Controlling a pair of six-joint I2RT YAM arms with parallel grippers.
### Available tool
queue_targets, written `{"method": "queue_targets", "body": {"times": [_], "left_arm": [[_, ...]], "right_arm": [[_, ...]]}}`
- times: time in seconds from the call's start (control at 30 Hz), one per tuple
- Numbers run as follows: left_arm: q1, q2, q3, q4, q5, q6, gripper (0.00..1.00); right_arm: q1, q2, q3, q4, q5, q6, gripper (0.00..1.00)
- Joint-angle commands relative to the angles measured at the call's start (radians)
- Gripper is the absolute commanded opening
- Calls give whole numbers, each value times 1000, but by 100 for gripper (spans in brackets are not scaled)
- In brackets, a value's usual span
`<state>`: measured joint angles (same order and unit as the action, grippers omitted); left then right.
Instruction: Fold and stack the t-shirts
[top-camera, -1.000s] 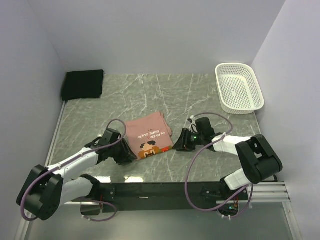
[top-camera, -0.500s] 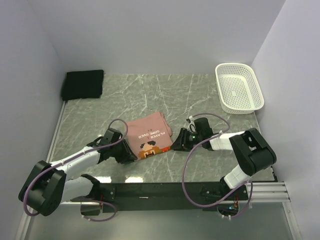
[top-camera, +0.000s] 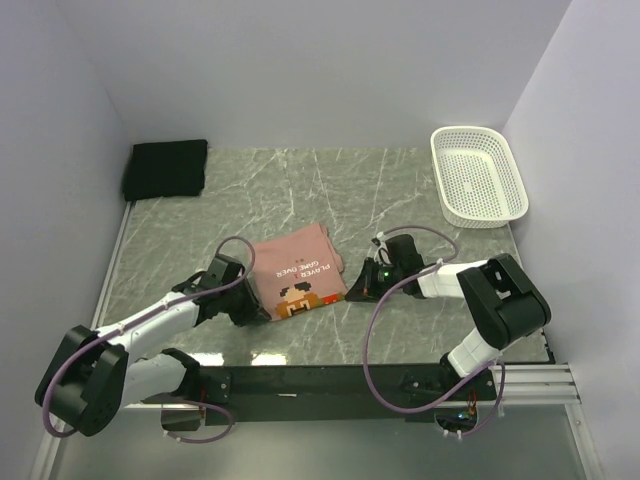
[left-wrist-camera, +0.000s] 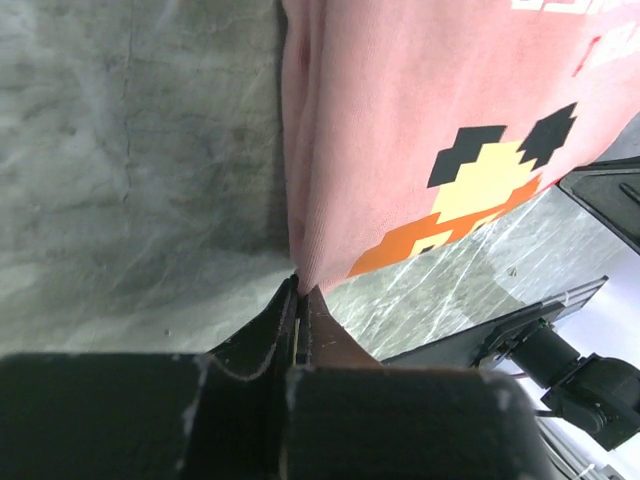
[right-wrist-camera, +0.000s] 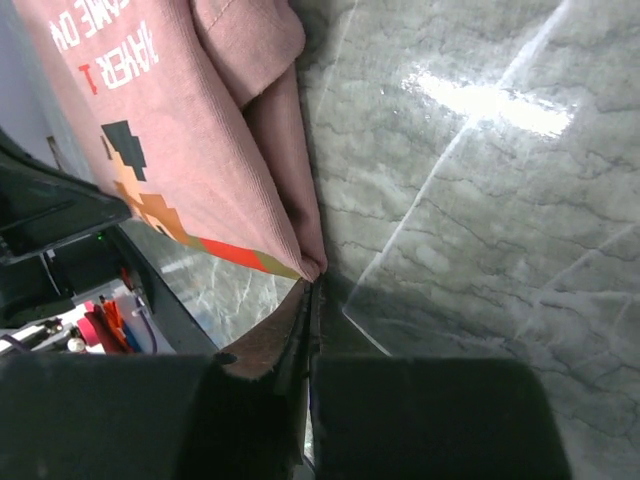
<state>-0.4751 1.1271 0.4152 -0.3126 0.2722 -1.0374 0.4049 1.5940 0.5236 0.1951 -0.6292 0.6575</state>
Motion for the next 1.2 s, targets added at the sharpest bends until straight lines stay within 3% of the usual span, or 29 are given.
{"method": "queue_targets", "body": {"times": [0.0, 0.2, 0.3, 0.4, 0.47, 0.6, 0.8, 0.93, 1.17], "left_arm": [[-3, -35, 57, -138, -76, 19, 1], [-3, -58, 62, -244, -116, 30, 2], [-3, -58, 37, -214, -82, 23, 10], [-3, -81, 36, -209, -68, 4, 24], [-3, -111, 54, -236, -83, -1, 35], [-3, -177, 106, -299, -152, -22, 41], [107, -207, 180, -338, -203, 61, 71], [272, -156, 212, -349, -202, 169, 83], [452, -87, 312, -332, -166, 307, 99]], "right_arm": [[-11, -20, 36, -98, 92, -65, 0], [-15, -65, 59, -184, 143, -113, 0], [-14, -74, 67, -215, 132, -127, 1], [-15, -107, 81, -255, 123, -139, 23], [-12, -138, 88, -288, 129, -142, 29], [32, -230, 151, -356, 184, -176, 36], [325, -229, 327, -491, 459, -284, 43], [506, -172, 412, -494, 551, -334, 47], [768, 27, 625, -597, 772, -432, 53]]}}
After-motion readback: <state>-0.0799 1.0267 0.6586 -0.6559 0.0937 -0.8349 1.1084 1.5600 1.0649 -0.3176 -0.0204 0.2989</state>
